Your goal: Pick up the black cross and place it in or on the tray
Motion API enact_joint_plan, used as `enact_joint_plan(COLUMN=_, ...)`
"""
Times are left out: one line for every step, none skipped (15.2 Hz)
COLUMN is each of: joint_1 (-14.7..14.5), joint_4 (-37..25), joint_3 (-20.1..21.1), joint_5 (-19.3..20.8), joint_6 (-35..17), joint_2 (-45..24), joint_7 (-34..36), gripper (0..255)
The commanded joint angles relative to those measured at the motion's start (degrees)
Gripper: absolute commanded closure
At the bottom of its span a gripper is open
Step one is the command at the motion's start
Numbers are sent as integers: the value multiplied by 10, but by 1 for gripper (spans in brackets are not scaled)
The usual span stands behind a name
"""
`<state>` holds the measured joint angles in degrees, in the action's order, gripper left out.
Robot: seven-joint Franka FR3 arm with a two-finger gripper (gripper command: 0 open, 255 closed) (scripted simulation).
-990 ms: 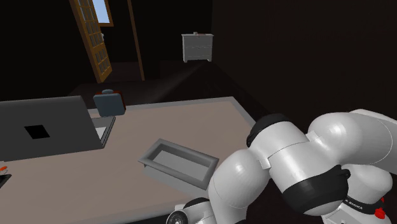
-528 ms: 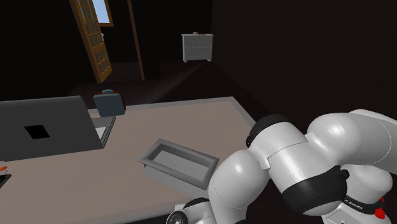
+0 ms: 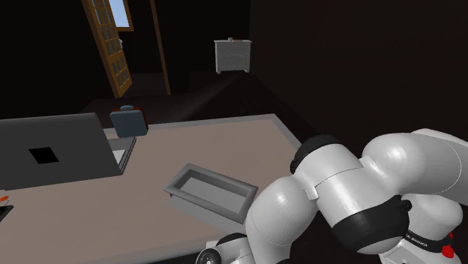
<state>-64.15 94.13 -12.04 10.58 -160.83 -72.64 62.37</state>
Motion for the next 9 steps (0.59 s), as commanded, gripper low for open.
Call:
enact_joint_plan(joint_1=0, joint_4=0, joint_3=0, joint_5=0, joint_6=0, joint_2=0, joint_7=0, gripper=255)
enact_joint_plan(joint_1=-1, joint_4=8, joint_3=0, joint_5=1, joint_6=0, joint_2=9, joint_7=-1, gripper=255)
enact_joint_plan(joint_1=-1, joint_4=16, joint_3=-1, joint_5=1, joint_6=1, joint_2=17, joint_7=-1, gripper=255)
enact_joint_plan(joint_1=-2, joint_4=25, joint_3=-1, joint_5=2, joint_6=1, joint_2=26, joint_7=-2, gripper=255)
enact_joint_plan(joint_1=-3, joint_4=32, joint_3=-2, joint_5=2, joint_6=2, joint_2=35, joint_7=-3, gripper=255)
enact_joint_plan(joint_1=-4, joint_4=40, joint_3=-2, joint_5=3, joint_6=3, joint_2=44, joint_7=-4, gripper=255)
enact_joint_plan(joint_1=-4, joint_4=48, joint_3=-3, joint_5=3, joint_6=4, joint_2=52, joint_7=-4, gripper=255)
enact_joint_plan(joint_1=-5, joint_4=55, joint_3=-3, joint_5=4, joint_6=5, joint_2=61, joint_7=-5, gripper=255)
enact_joint_plan(joint_1=-6, joint_4=62, joint_3=-4, joint_5=4, joint_6=7, joint_2=69, joint_7=-6, gripper=255)
